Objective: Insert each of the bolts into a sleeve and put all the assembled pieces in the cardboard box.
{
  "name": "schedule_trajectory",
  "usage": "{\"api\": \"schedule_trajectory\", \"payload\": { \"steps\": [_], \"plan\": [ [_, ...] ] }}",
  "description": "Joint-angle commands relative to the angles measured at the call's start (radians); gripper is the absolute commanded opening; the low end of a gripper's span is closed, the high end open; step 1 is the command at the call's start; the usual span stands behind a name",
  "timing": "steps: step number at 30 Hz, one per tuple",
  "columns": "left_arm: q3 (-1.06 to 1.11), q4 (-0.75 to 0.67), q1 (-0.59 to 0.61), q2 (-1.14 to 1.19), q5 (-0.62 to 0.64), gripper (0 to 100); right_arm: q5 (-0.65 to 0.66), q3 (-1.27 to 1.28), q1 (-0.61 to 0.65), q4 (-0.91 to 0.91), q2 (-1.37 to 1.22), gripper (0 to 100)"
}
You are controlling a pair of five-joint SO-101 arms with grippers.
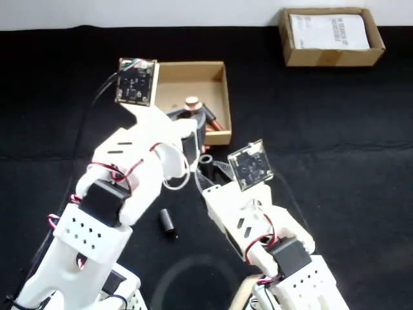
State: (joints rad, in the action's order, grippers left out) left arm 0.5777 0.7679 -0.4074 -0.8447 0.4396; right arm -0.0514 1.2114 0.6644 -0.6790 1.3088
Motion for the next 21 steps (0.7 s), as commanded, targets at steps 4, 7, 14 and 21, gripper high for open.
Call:
{"api": "schedule_trajectory", "payload": {
  "steps": [4, 7, 14, 21],
  "plan": [
    [-0.044, -0.025, -0.016, -0.021, 0.020, 1, 0.003, -0.004, 0.012, 0.018, -0.004, 0.8],
    [-0.044, -0.023, -0.030, -0.021, 0.020, 1, 0.003, -0.005, 0.010, 0.018, -0.004, 0.8],
    [-0.015, -0.023, -0.058, -0.021, 0.023, 1, 0.003, -0.005, 0.008, 0.038, -0.004, 0.8],
    [0.013, -0.021, -0.053, -0.024, 0.020, 1, 0.003, -0.007, 0.007, 0.044, -0.002, 0.8]
  ]
}}
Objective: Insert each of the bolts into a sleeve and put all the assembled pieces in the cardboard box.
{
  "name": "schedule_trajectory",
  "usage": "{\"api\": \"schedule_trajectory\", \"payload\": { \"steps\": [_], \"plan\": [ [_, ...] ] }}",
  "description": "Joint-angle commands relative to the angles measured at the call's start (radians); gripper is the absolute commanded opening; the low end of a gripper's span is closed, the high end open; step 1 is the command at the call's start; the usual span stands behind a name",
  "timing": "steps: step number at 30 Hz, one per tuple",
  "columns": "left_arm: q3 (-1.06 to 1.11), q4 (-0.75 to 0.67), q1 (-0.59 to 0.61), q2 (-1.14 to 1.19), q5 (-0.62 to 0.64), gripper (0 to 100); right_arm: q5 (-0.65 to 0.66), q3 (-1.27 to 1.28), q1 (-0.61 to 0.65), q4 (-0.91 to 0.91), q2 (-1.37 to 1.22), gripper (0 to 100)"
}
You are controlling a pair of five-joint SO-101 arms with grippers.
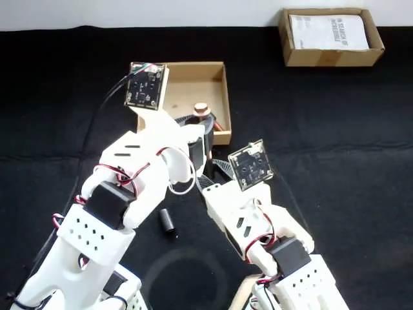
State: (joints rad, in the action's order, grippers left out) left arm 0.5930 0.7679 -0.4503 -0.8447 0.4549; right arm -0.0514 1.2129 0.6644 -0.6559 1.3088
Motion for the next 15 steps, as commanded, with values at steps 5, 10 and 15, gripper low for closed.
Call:
{"api": "schedule_trajectory", "payload": {
  "steps": [5, 10, 15],
  "plan": [
    [0.007, -0.021, -0.010, -0.027, 0.000, 1, 0.003, -0.010, 0.007, 0.021, 0.002, 0.8],
    [0.028, -0.021, -0.016, -0.024, 0.000, 1, 0.006, -0.016, -0.004, 0.019, 0.001, 0.8],
    [0.087, -0.025, -0.016, -0.027, 0.000, 1, 0.009, -0.019, -0.013, 0.021, -0.001, 0.8]
  ]
}}
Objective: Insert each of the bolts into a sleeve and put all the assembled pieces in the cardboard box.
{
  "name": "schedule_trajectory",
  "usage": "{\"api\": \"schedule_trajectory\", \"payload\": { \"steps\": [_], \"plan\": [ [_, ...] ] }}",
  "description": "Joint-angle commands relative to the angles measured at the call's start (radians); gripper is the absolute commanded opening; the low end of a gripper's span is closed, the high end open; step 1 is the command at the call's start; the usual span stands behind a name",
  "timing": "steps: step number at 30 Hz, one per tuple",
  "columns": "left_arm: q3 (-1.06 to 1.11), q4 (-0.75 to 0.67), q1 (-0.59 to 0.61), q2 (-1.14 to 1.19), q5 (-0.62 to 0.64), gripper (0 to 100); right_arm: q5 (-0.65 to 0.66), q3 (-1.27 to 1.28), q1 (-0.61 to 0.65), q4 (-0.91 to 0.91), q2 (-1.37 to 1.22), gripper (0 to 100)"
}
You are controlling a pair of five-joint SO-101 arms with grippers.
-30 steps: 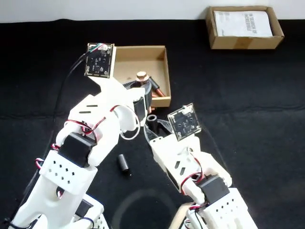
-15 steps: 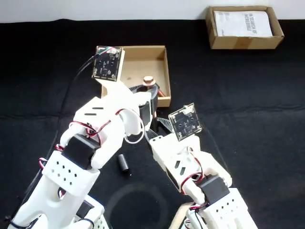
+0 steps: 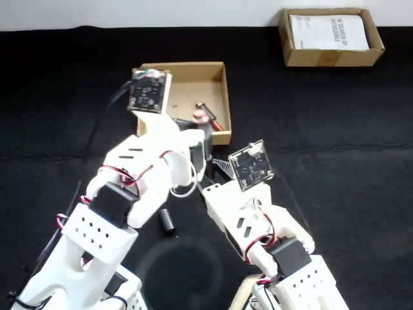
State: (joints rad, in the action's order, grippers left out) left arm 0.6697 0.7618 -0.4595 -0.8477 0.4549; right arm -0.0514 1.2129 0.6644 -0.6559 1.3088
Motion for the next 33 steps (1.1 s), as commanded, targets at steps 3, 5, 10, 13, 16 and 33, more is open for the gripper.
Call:
{"api": "schedule_trajectory", "payload": {
  "steps": [3, 5, 10, 13, 16, 33],
  "plan": [
    [0.064, -0.018, -0.019, -0.025, 0.000, 1, 0.009, -0.019, -0.013, 0.021, -0.001, 0.8],
    [0.087, -0.017, -0.035, -0.025, 0.000, 1, 0.009, -0.019, -0.013, 0.021, -0.002, 0.8],
    [0.070, 0.014, -0.073, -0.025, -0.084, 2, 0.009, -0.019, -0.013, 0.022, -0.004, 0.8],
    [0.010, 0.124, -0.073, -0.024, -0.133, 12, 0.011, -0.019, -0.013, 0.022, -0.004, 0.8],
    [-0.068, 0.293, -0.074, -0.025, -0.112, 24, 0.011, -0.019, -0.013, 0.022, -0.004, 0.8],
    [-0.855, 0.990, -0.065, -0.027, -0.500, 16, 0.138, -0.358, -0.093, 0.038, -0.344, 0.8]
  ]
}}
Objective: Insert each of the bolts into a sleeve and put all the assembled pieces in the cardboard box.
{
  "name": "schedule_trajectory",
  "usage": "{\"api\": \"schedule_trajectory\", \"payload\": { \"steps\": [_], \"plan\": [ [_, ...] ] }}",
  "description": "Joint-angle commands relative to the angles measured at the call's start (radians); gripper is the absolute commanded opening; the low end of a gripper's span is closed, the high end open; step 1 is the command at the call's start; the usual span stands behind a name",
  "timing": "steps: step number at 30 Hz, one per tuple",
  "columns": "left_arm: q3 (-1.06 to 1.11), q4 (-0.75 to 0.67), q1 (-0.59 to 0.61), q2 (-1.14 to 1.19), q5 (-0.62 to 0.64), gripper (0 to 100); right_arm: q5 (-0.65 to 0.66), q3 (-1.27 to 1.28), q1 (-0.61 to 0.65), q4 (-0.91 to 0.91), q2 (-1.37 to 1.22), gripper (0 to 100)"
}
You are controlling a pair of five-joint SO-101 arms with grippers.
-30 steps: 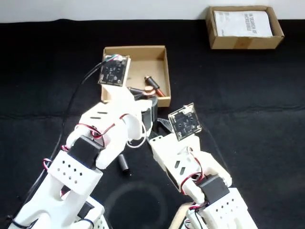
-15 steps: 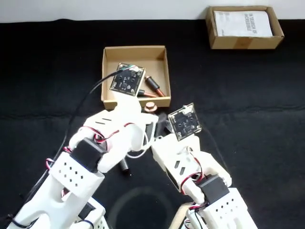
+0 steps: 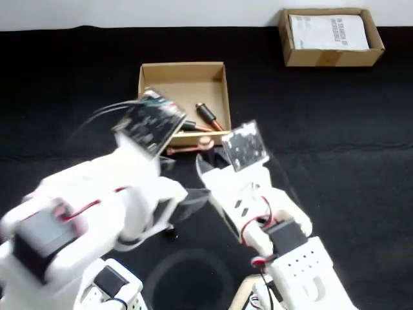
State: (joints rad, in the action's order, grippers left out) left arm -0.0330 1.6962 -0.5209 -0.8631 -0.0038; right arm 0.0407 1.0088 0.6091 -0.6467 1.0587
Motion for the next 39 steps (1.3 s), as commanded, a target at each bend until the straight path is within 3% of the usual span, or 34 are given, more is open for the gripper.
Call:
{"api": "schedule_trajectory", "payload": {
  "steps": [1, 3, 7, 16, 24, 29, 36, 39],
  "plan": [
    [-0.180, 0.058, -0.001, -0.016, -0.063, 11, 0.064, -0.193, -0.044, 0.028, -0.140, 0.8],
    [-0.194, 0.058, 0.039, -0.053, -0.104, 1, 0.098, -0.263, -0.051, 0.028, -0.242, 0.8],
    [-0.128, 0.051, 0.136, -0.153, -0.117, 3, 0.224, -0.389, -0.051, 0.027, -0.458, 0.8],
    [0.242, 0.051, 0.453, -0.513, -0.117, 1, 0.666, -0.644, -0.051, 0.027, -0.881, 0.8],
    [0.578, 0.051, 0.498, -0.911, -0.118, 1, 0.993, -0.915, -0.070, 0.027, -1.187, 0.8],
    [0.647, 0.057, 0.522, -0.955, -0.117, 1, 1.076, -1.070, -0.076, 0.025, -1.366, 0.8],
    [0.733, 0.055, 0.567, -0.957, -0.117, 1, 1.076, -1.236, -0.087, 0.018, -1.583, 1.2],
    [0.733, 0.054, 0.567, -0.957, -0.117, 1, 1.079, -1.267, -0.087, -0.082, -1.590, 5.6]
  ]
}}
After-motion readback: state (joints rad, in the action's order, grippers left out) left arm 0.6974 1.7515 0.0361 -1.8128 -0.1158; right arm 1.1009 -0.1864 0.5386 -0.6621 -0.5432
